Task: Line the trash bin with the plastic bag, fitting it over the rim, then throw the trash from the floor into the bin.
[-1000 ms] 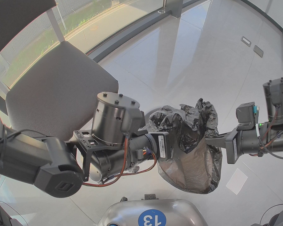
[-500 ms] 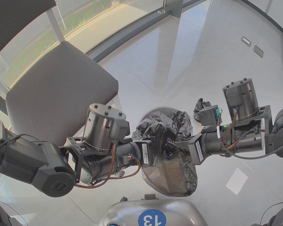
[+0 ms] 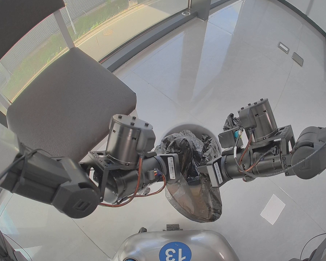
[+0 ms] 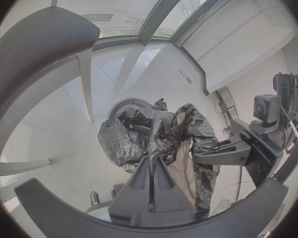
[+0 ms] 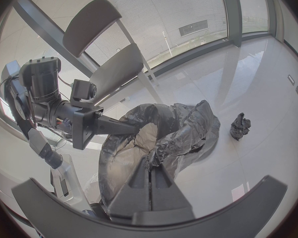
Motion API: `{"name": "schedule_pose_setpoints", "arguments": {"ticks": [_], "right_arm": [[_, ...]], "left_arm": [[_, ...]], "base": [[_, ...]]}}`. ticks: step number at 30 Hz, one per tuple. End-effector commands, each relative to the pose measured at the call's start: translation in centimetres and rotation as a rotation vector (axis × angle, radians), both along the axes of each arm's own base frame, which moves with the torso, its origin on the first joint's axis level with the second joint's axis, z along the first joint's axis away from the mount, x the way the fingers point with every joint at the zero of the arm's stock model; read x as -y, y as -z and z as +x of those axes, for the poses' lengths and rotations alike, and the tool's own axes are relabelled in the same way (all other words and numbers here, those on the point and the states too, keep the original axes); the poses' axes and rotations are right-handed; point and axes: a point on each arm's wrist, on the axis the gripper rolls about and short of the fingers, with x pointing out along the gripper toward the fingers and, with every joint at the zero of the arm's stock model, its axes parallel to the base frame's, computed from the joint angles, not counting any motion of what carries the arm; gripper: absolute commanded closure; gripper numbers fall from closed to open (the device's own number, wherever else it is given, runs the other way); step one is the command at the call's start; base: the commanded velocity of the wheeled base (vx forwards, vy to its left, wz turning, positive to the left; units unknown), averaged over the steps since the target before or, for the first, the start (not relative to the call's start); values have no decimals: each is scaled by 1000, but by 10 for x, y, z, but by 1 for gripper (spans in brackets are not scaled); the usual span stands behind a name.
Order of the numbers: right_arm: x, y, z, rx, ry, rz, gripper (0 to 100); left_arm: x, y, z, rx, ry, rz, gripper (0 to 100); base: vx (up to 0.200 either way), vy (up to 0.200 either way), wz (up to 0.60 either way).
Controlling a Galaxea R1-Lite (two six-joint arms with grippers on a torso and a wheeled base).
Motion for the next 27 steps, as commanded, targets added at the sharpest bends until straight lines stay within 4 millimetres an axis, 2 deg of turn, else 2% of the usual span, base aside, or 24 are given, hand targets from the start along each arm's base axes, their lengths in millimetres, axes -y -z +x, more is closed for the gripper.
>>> {"name": "schedule_pose_setpoints", "arguments": {"ticks": [1, 5, 9, 14, 17, 22, 27], "right_arm": [[14, 9, 20, -1, 70, -3, 100], [30, 7, 37, 29, 128, 9, 100], [45, 3, 50, 48, 186, 17, 100], [61, 2, 68, 70, 235, 9, 100], [61, 0, 76, 84, 244, 16, 100], [59, -2, 76, 87, 241, 17, 100], [74, 11, 66, 35, 266, -21, 100]], "left_arm": [[11, 13, 27, 5, -64, 21, 100], [9, 4, 44, 31, -92, -8, 100], [-2, -5, 61, 57, -141, -30, 100], [-11, -3, 67, 34, -163, -6, 100], [-12, -1, 67, 23, -136, -14, 100], [-9, -2, 70, 24, -115, -35, 100], [-13, 14, 66, 6, -131, -14, 100]], "base": [[0, 0, 0], [0, 0, 0], [0, 0, 0], [0, 0, 0], [0, 0, 0], [0, 0, 0], [0, 0, 0]]}}
